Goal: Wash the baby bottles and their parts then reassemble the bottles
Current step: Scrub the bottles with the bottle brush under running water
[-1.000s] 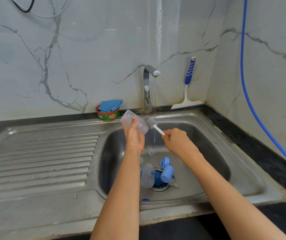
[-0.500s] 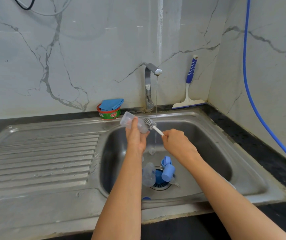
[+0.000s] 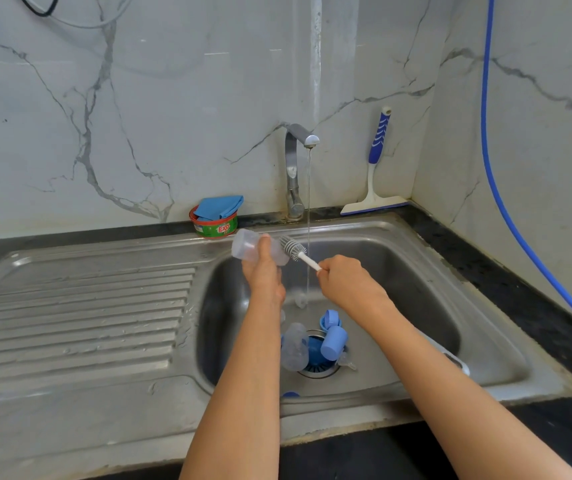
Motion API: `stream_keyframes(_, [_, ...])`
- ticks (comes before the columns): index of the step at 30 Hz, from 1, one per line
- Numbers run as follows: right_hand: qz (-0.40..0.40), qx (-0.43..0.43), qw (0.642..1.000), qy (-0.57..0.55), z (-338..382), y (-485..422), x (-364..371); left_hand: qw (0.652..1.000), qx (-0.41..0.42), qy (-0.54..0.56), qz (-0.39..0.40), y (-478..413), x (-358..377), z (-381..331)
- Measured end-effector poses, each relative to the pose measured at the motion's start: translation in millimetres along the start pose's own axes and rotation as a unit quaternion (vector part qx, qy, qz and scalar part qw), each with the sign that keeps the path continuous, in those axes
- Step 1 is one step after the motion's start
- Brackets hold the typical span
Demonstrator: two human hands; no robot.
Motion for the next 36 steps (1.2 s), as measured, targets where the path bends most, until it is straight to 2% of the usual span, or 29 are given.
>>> stream_keyframes(3, [0.013,-0.004,1.000,-0.010,-5,1,-4,1.000,0.005,0.012,0.025,2,5,-2])
stream_keyframes(9, [0.049,-0.017,0.999,0.006,0,4,-2,0.998,0.011,0.055,-0.042,-4,-3,-2])
stream_keyframes(14, [-0.017,0.003,1.000,-0.016,-2,4,-5,0.998,0.016,0.042,0.034,0,2,-4])
stream_keyframes(21, [-0.016,0.002,0.998,-0.057,-12,1,-13,0.995,0.021,-0.028,0.097,3,8,-6])
stream_keyframes(26, [0.030,-0.021,0.999,-0.022,-10,4,-15,0.999,0.030,0.013,0.036,0,4,-6])
stream_keyframes(29, [0.020,-0.015,1.000,-0.011,-10,4,-11,0.999,0.026,0.020,0.005,-1,1,-3])
stream_keyframes(33, [-0.025,0.005,1.000,-0.015,-11,0,-9,0.997,0.028,-0.003,0.069,1,4,-6])
stream_keyframes(36, [-0.033,0.021,0.999,-0.004,-18,-4,-10,0.983,0.006,-0.088,0.159,10,12,-6])
Point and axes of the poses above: each hand's wrist, its own y-axis away from the middle knuckle, its own x-axis out of the palm, z = x × y, the point moved 2 cm from there along -y, towards the middle knuckle, and after that the axes turned 11 degrees about y, right-handed, at the moved point
